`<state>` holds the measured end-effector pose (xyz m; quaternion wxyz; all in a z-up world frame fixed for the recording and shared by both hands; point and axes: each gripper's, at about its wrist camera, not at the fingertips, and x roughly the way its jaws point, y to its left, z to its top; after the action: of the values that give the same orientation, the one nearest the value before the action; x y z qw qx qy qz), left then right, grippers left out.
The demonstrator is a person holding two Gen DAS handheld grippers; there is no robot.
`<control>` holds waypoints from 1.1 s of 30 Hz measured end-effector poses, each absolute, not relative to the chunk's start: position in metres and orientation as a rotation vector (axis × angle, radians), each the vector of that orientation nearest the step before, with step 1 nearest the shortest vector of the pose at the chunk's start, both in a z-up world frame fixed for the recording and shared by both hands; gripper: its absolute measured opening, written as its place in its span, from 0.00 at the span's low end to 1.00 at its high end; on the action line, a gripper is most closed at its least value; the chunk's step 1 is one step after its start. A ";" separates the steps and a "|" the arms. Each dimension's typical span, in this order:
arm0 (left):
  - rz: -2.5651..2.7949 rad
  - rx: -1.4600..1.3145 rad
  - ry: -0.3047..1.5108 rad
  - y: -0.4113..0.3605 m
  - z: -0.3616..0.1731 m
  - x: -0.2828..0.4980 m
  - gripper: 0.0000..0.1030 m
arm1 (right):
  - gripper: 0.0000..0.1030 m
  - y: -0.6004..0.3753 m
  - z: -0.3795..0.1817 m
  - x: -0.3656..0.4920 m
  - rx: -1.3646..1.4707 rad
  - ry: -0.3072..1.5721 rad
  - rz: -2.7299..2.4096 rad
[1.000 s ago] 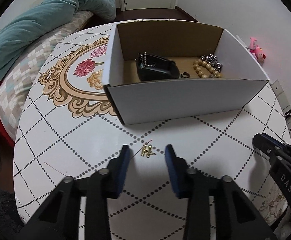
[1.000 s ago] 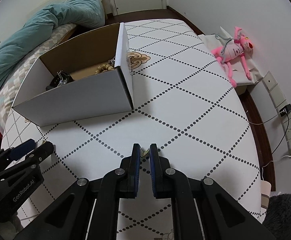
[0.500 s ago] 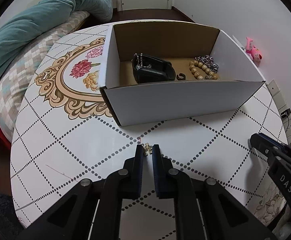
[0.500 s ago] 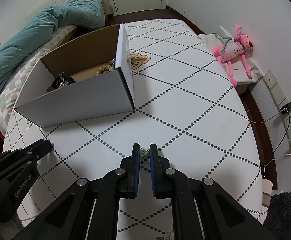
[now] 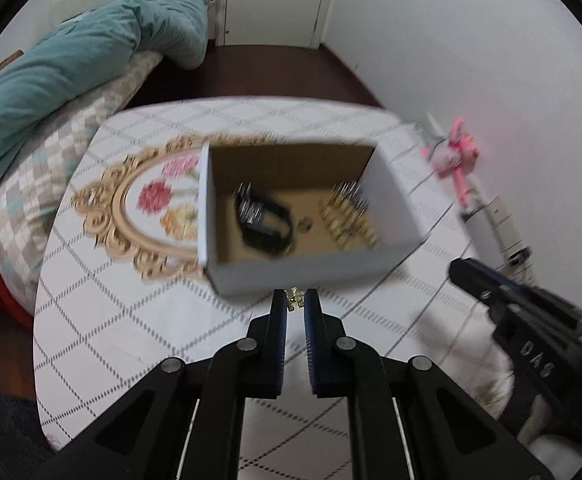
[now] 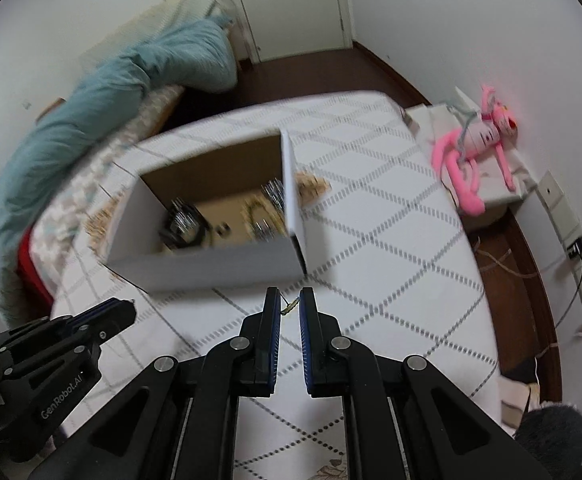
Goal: Organize jewelry
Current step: 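Lower the gold earring into the box and open the right gripper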
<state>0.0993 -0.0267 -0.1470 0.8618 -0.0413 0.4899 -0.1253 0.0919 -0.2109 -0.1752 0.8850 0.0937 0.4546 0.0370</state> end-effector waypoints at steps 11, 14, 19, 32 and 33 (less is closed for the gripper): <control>-0.298 -0.162 1.125 -0.022 -0.134 0.204 0.06 | 0.09 -0.200 -0.158 0.194 0.198 1.017 0.223; -0.272 -0.159 1.155 -0.017 -0.135 0.220 0.08 | 0.10 -0.193 -0.167 0.220 0.182 1.076 0.250; -0.212 -0.168 1.189 -0.005 -0.134 0.236 0.16 | 0.13 -0.183 -0.180 0.246 0.162 1.179 0.263; -0.090 -0.097 1.139 0.008 -0.140 0.205 0.75 | 0.72 -0.195 -0.164 0.227 0.078 1.123 0.146; -0.085 -0.089 1.137 0.008 -0.141 0.203 0.86 | 0.83 -0.196 -0.163 0.223 0.047 1.117 0.116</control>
<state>0.2031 0.0077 -0.1410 0.8409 -0.0423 0.5381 -0.0401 0.2226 -0.1957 -0.1632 0.8461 0.0224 0.5298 0.0548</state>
